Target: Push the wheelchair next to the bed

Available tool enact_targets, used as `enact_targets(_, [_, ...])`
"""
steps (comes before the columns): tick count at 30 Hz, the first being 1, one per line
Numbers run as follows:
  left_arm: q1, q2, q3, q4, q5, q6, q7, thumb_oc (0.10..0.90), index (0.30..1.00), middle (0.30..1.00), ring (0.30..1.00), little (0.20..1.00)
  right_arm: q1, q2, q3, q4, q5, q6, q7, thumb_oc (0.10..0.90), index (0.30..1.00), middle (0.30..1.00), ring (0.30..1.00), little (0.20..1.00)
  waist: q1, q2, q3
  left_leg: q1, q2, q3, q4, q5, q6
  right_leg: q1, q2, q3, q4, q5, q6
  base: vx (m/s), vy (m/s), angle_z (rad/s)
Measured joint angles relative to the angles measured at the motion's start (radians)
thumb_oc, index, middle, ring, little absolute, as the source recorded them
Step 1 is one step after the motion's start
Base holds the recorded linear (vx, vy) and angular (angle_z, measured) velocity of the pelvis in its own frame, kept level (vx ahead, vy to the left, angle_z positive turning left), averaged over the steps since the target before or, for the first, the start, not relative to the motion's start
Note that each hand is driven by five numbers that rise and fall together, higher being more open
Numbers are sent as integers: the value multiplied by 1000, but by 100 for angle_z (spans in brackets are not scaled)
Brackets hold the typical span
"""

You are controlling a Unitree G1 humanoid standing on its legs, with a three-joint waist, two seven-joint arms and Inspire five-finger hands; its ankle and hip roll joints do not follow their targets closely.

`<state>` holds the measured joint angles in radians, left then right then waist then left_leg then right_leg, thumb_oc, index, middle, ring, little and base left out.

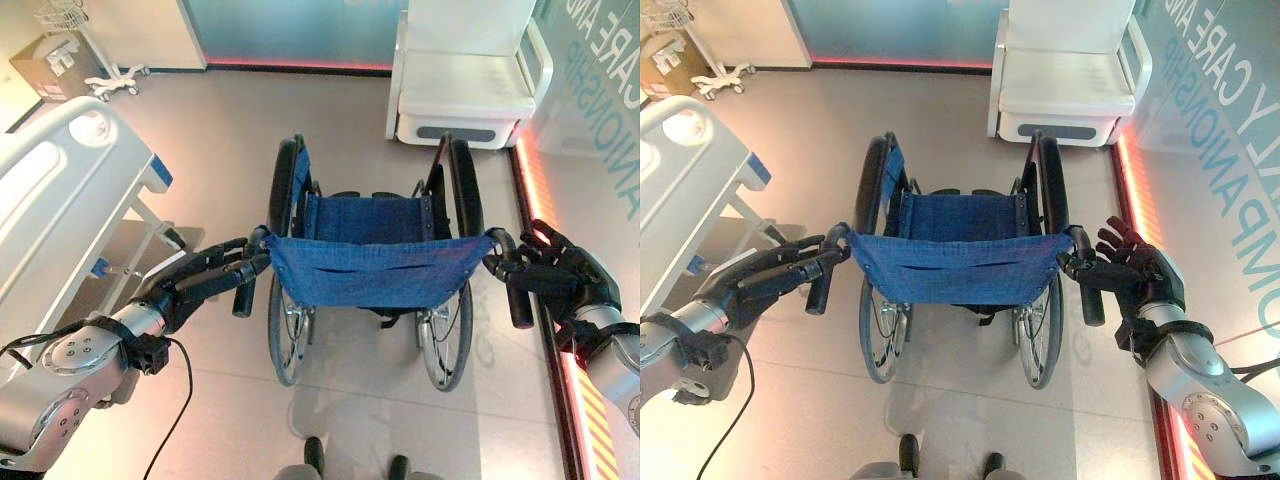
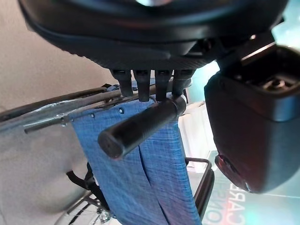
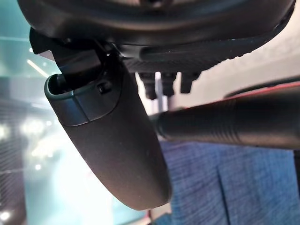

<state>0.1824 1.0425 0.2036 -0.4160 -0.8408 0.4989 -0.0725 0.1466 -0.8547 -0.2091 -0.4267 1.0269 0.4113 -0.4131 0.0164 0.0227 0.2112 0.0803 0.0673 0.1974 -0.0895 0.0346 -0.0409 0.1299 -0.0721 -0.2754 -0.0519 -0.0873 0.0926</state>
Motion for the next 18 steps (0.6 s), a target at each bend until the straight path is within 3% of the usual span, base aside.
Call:
enact_targets(5, [-14,13,-6,0,7,20,0,800,900,900,900,900,-1,-38,51,19,1,37,0,800,900,900,900,900,0,0,0,0,0,1,0,0,0,0,0,1,0,0,0,0,0,0])
enact_targets(14, [-34,128,-55,29,69,23,-79,800,900,900,900,900,-32,-42,77,67,2,42,0,800,900,900,900,900,-2,-3,1,2,0,4,0,0,0,-3,0,19,1,1,1,11,-3,-2])
enact_targets(18, [-47,188,-62,31,112,34,-127,800,900,900,900,900,-48,-91,100,74,3,42,0,800,900,900,900,900,-3,-4,2,1,0,4,0,0,0,-4,0,20,1,1,1,8,-2,0])
